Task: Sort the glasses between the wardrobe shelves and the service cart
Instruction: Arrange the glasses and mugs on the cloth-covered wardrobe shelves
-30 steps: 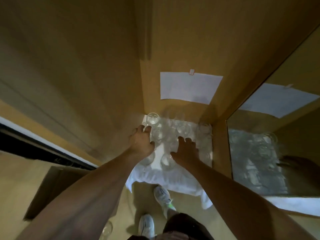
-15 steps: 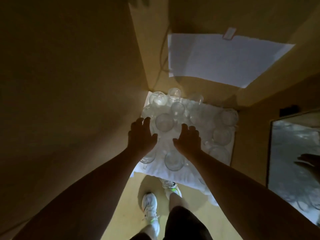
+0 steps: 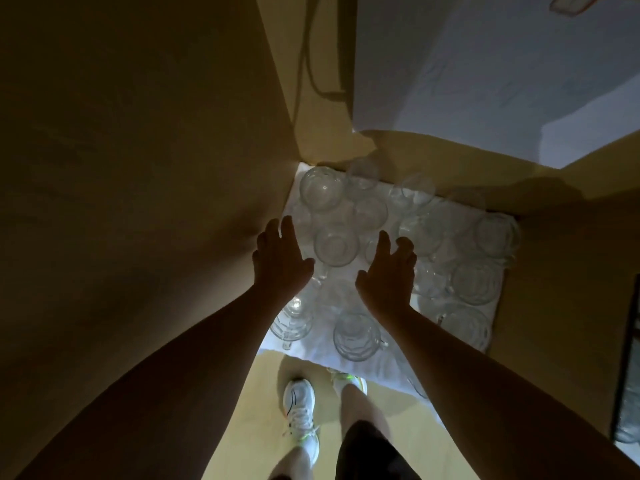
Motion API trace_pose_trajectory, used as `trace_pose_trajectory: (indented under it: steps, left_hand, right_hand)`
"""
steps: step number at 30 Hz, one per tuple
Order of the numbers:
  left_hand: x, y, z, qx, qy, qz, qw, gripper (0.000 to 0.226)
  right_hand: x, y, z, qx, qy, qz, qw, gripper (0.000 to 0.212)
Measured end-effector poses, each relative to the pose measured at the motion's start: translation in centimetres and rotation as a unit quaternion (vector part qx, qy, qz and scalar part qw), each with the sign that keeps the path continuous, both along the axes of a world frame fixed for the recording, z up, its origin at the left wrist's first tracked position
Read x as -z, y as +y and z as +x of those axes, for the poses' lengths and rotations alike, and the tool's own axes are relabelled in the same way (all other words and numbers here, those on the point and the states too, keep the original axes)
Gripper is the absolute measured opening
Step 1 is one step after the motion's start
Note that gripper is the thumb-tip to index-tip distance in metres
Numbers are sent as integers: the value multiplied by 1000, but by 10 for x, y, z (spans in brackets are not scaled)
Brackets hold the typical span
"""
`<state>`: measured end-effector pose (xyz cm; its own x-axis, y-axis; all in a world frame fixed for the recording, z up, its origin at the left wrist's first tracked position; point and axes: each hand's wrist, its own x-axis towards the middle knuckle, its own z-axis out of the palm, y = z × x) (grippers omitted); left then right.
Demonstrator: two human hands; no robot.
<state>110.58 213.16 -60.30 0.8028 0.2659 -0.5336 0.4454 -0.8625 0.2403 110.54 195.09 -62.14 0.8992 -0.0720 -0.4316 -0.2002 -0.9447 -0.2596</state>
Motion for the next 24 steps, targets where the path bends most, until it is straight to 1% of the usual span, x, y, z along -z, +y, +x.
trace_pose_trajectory:
  steps: [3, 5, 10, 13, 15, 20, 24]
  left_hand:
    - [8, -1, -3, -30, 50, -7, 998, 109]
    - [14, -3, -8, -29, 63, -8, 998, 116]
    - [25, 0, -18, -15, 44, 13, 999, 118]
    - [35, 6, -22, -39, 25, -45, 998, 116]
    - [40, 9, -22, -18, 19, -69, 997, 116]
    - [47, 9, -21, 15, 8, -58, 998, 115]
    - [47, 8, -26, 38, 0, -35, 999, 128]
  right_hand:
    - [6, 2, 1, 11, 6, 8, 1000, 83]
    - [11, 3, 2, 14, 5, 13, 1000, 82]
    - [20, 5, 5, 23, -28, 21, 999, 74]
    - [23, 6, 5, 34, -34, 27, 998, 75]
    - [24, 5, 4, 34, -37, 28, 998, 76]
    - [25, 5, 5, 41, -43, 36, 998, 77]
    - [25, 4, 5, 39, -43, 35, 998, 76]
